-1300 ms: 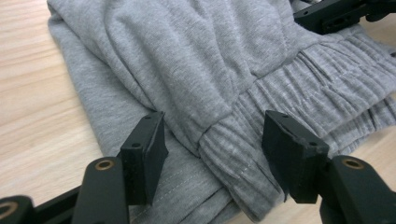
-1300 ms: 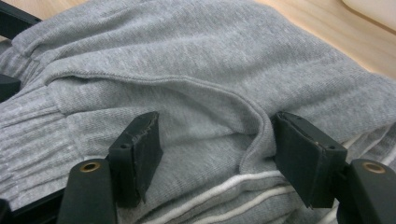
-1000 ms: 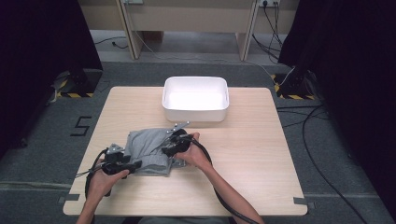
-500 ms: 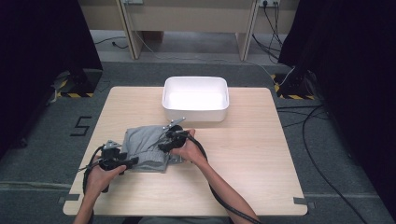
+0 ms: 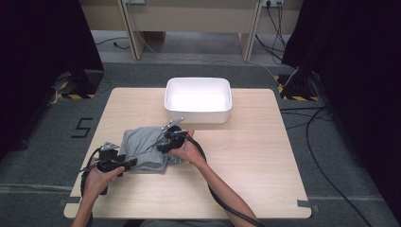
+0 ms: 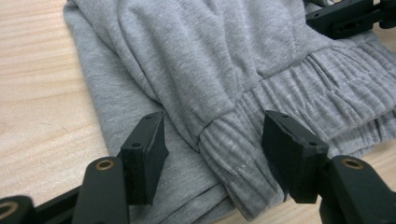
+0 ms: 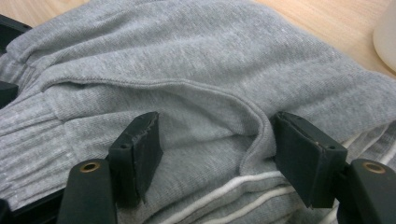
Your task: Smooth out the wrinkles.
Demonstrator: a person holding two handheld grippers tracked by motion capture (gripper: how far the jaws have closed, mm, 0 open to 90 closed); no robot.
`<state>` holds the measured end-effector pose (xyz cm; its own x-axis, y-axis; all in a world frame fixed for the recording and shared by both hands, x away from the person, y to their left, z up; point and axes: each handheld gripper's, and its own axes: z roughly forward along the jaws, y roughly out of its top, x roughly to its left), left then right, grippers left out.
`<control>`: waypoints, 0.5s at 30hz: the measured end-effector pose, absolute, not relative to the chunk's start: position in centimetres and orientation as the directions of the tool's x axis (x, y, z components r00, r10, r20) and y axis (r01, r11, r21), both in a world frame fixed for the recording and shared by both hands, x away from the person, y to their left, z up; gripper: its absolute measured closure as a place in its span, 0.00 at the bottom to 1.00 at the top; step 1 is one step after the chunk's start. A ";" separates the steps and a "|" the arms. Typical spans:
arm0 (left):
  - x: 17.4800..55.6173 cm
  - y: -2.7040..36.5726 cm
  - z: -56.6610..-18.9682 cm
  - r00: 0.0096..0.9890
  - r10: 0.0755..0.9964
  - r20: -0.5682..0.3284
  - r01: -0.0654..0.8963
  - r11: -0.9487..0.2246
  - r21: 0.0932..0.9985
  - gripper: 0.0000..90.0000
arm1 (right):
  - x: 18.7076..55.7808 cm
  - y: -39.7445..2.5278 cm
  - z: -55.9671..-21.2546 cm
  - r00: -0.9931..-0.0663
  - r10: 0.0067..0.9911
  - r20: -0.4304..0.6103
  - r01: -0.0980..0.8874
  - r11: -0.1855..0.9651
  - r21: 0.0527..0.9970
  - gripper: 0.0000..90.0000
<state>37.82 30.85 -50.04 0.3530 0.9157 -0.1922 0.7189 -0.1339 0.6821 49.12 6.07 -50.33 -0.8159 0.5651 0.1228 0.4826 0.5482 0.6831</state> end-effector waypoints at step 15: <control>36.8 29.6 -47.9 0.374 0.913 -0.162 0.653 -0.135 0.746 0.37 | 49.2 4.2 -46.6 -0.808 0.569 0.153 0.480 0.484 0.732 0.38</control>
